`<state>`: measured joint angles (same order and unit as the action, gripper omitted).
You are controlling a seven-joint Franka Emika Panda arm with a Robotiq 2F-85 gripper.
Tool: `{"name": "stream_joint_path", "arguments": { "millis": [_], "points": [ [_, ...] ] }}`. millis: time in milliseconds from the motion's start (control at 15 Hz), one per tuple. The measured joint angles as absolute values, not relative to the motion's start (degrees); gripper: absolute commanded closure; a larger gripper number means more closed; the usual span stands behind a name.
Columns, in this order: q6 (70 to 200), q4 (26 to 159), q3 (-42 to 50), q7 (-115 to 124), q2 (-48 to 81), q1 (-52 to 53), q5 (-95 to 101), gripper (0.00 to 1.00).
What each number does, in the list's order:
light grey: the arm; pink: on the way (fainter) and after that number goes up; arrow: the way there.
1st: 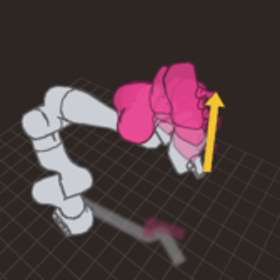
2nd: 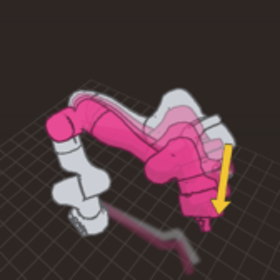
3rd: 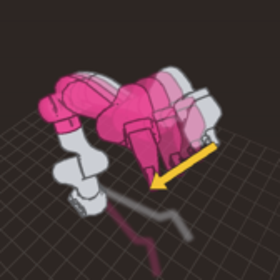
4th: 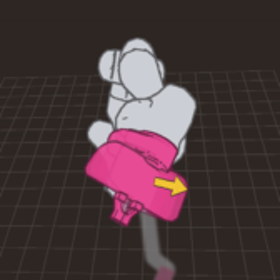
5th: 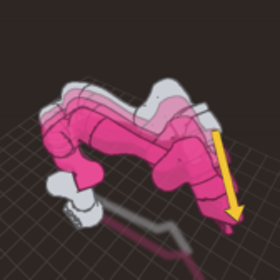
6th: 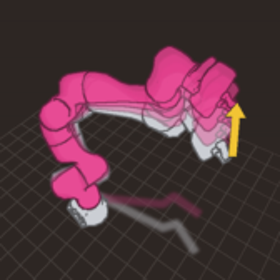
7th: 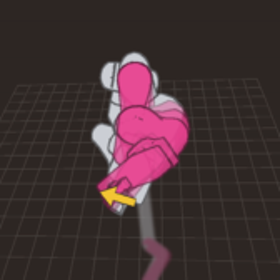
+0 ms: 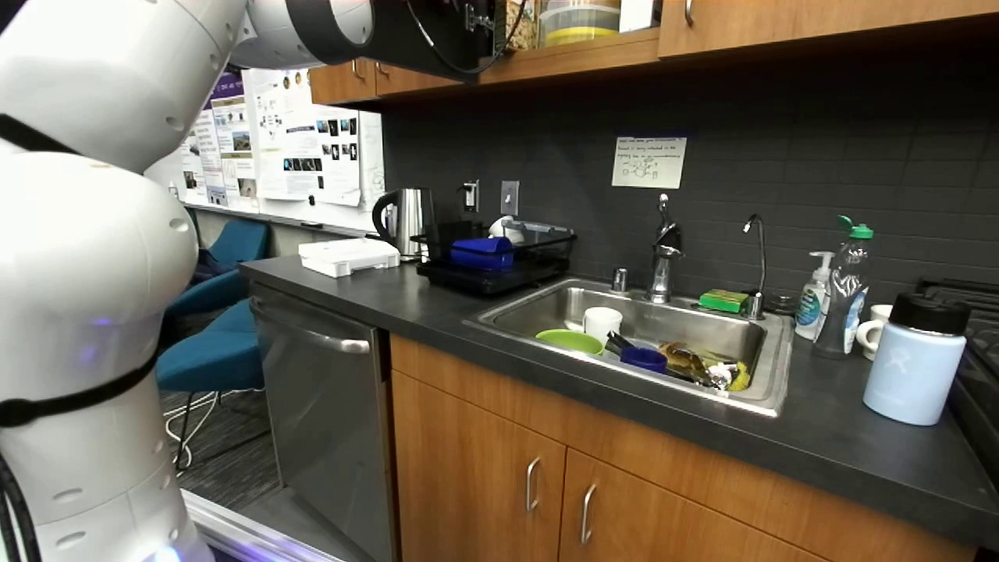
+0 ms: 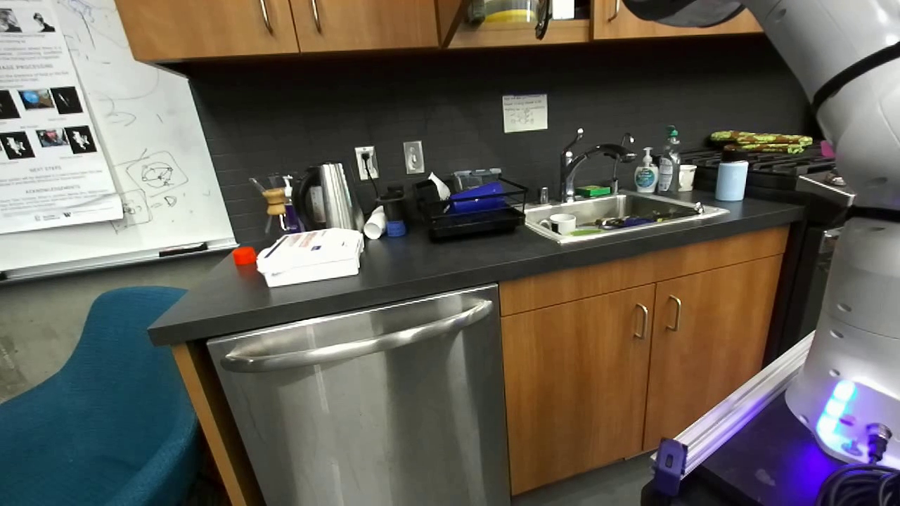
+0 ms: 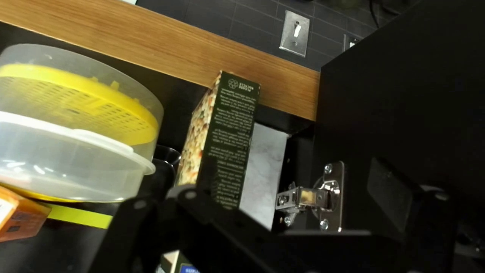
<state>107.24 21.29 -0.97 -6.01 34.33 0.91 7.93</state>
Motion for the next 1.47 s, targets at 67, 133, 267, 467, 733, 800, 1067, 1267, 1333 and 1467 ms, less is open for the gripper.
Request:
{"name": "stream_joint_path", "arguments": {
  "millis": [67, 133, 267, 467, 733, 800, 1067, 1267, 1333, 1467],
  "points": [
    [107.4, 21.3, -1.0, -6.0, 34.4, 0.9, 7.9, 0.00],
    [107.7, 21.3, -1.0, -6.0, 34.5, 0.9, 7.9, 0.00],
    [108.3, 21.3, -1.0, -5.9, 34.5, 0.9, 7.9, 0.00],
    [109.9, 21.3, -1.0, -5.8, 34.5, 0.8, 7.7, 0.00],
    [112.2, 21.3, -1.0, -5.8, 34.6, 0.4, 5.8, 0.00],
    [112.6, 21.3, -1.0, -5.8, 34.7, 0.3, 5.3, 0.00],
    [114.7, 21.3, -1.0, -5.8, 35.4, -0.3, 3.5, 0.00],
    [116.7, 21.3, -1.0, -5.8, 36.1, -0.6, 3.0, 0.00],
    [117.4, 21.3, -1.0, -5.8, 36.4, -0.7, 2.9, 0.00],
    [119.1, 21.3, -1.0, -5.6, 36.9, -0.9, 2.8, 0.00]
  ]
}}
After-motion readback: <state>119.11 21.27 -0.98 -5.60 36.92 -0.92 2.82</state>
